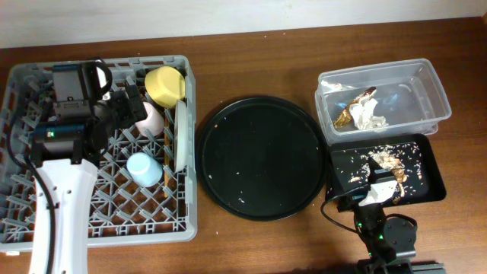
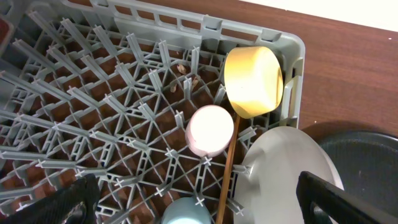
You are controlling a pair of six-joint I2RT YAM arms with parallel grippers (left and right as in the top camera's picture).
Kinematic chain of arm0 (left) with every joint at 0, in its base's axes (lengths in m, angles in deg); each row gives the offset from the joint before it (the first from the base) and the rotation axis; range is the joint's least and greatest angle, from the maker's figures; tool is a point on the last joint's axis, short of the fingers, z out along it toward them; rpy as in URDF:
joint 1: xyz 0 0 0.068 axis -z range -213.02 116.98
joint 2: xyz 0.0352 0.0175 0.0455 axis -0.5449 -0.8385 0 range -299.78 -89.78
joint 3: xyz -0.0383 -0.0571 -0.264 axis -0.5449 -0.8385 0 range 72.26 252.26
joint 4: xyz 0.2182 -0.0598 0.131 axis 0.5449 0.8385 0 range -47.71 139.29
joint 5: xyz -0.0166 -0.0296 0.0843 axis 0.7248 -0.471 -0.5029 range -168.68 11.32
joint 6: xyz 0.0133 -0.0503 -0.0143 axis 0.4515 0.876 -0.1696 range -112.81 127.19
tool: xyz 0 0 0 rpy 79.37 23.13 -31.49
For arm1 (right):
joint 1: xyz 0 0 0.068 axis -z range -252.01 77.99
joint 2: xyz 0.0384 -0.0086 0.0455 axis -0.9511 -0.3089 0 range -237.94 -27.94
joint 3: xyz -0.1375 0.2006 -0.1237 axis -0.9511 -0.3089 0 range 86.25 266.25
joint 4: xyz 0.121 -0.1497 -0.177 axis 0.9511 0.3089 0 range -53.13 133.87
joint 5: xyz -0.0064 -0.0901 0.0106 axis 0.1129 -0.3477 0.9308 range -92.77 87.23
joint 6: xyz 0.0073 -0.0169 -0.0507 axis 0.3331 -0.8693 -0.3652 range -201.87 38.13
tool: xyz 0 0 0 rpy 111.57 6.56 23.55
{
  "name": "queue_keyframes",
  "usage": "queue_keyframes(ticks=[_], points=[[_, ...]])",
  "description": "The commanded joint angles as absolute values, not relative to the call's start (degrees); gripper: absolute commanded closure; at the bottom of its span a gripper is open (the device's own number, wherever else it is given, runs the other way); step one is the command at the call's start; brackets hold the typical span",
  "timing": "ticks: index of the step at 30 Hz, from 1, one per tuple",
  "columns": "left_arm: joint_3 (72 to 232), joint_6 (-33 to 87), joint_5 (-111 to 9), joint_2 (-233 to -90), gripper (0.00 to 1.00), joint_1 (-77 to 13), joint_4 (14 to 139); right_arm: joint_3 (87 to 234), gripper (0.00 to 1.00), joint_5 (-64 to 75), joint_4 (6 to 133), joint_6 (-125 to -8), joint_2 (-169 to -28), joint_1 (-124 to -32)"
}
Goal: Sort waste into correct bins and load items into the dishwasher rack
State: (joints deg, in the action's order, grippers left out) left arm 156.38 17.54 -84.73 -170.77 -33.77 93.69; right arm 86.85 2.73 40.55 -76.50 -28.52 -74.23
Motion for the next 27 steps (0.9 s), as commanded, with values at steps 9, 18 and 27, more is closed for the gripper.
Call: queue_keyframes(ticks=[9,18,27], points=[[156.8,18.0,-85.0,-170.6,0.0,-33.7,93.8,86.6,0.01,2.8,40.9,-76.9,-28.1,-73.9],[154.5,18.0,-85.0,-151.2,0.0,-33.6,94.0,86.6,0.01,2.8,40.9,-76.9,-28.1,-73.9],[106.6,18.1,-83.9,-112.5,0.01,-33.6,78.7,86.6,0.01,2.8,40.9,-76.9,-28.1,-73.9]])
